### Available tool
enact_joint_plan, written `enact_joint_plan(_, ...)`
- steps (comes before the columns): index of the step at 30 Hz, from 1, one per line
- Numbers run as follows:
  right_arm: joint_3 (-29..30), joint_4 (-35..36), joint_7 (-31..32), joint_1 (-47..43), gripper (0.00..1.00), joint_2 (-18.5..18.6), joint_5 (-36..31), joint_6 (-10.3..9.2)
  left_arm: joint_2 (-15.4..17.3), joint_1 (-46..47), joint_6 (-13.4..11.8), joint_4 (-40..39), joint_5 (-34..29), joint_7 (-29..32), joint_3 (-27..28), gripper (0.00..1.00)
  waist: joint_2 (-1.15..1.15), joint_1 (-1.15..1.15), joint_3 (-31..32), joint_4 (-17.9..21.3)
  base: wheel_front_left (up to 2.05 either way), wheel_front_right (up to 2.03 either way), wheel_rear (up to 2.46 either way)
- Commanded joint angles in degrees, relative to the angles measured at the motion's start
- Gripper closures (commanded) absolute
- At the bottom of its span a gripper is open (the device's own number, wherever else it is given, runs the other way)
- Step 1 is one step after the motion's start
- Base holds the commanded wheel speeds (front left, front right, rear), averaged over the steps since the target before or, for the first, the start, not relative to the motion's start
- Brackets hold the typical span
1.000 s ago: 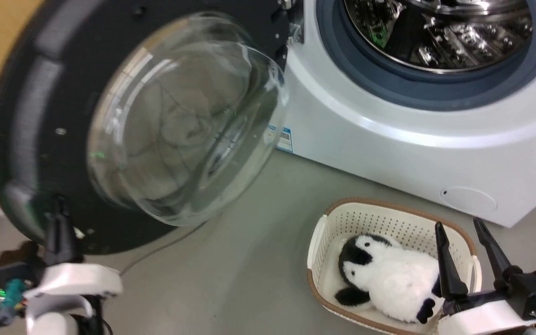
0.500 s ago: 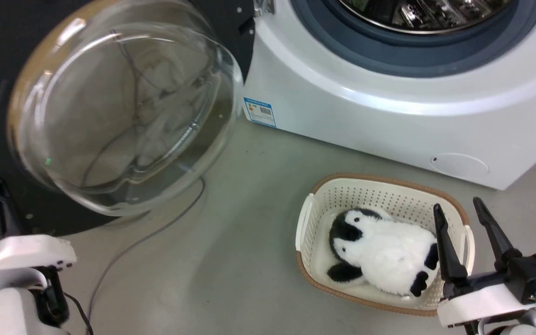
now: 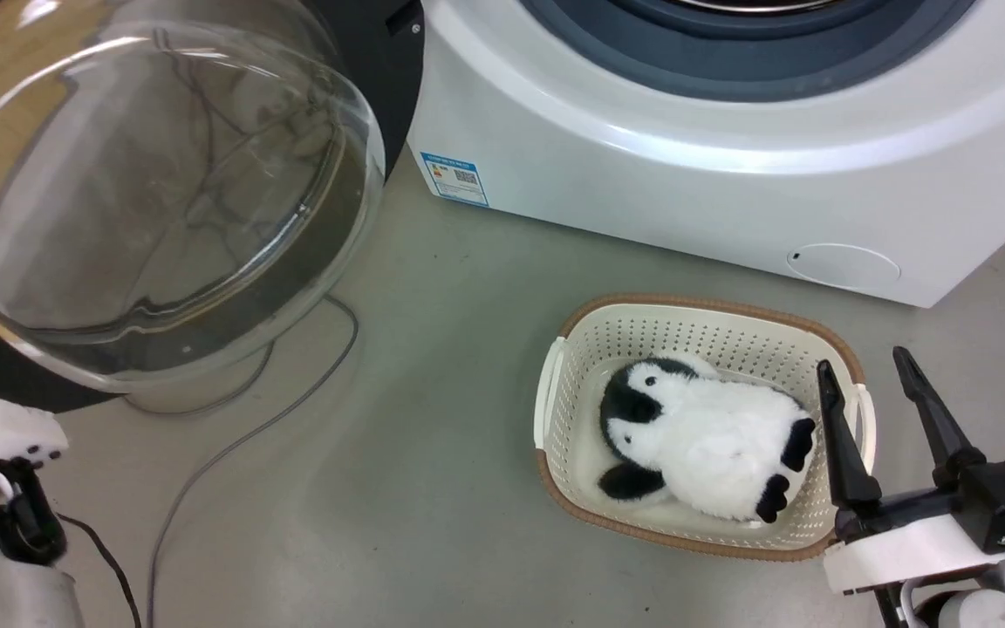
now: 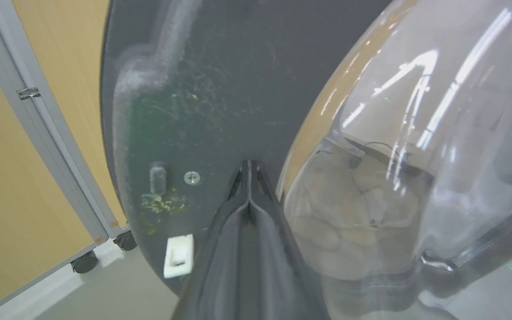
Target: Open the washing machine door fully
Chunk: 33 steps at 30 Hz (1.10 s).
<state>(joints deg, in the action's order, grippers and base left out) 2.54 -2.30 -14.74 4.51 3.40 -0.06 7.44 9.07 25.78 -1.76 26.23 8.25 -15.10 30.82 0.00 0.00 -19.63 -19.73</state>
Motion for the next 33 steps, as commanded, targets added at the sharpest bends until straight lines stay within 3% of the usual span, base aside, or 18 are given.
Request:
enact_joint_plan(1, 0.03, 0.38, -0.26, 1.13, 0.00, 0.37, -0.46, 0.05, 0.60, 1.23, 0.28, 0.53, -0.30, 0.10, 0.58, 1.00, 0.00, 0.00, -0.13, 0.13, 0.00, 0.00, 0.00)
enact_joint_plan(13, 0.30, 0.07, -0.26, 1.31, 0.00, 0.27, -0.68, 0.05, 2.20, 3.61, 2.15, 4.13, -1.90, 0.10, 3.77, 1.00, 0.00, 0.00, 0.27, 0.67, 0.00, 0.00, 0.00)
enact_joint_plan(23, 1.60, 0.66, -0.26, -0.40, 0.00, -0.40, 0.21, 0.05, -0.81, -2.04, 3.87, -3.77, -5.27, 0.10, 3.87, 1.00, 0.00, 0.00, 6.41, 1.22, 0.00, 0.00, 0.00)
enact_joint_plan(33, 3.03, 1.74, -0.26, -3.02, 0.00, -0.51, 2.77, 0.05, -4.31, -9.71, 6.28, -15.24, -8.70, 0.10, -3.11, 1.00, 0.00, 0.00, 12.33, 2.20, 0.00, 0.00, 0.00)
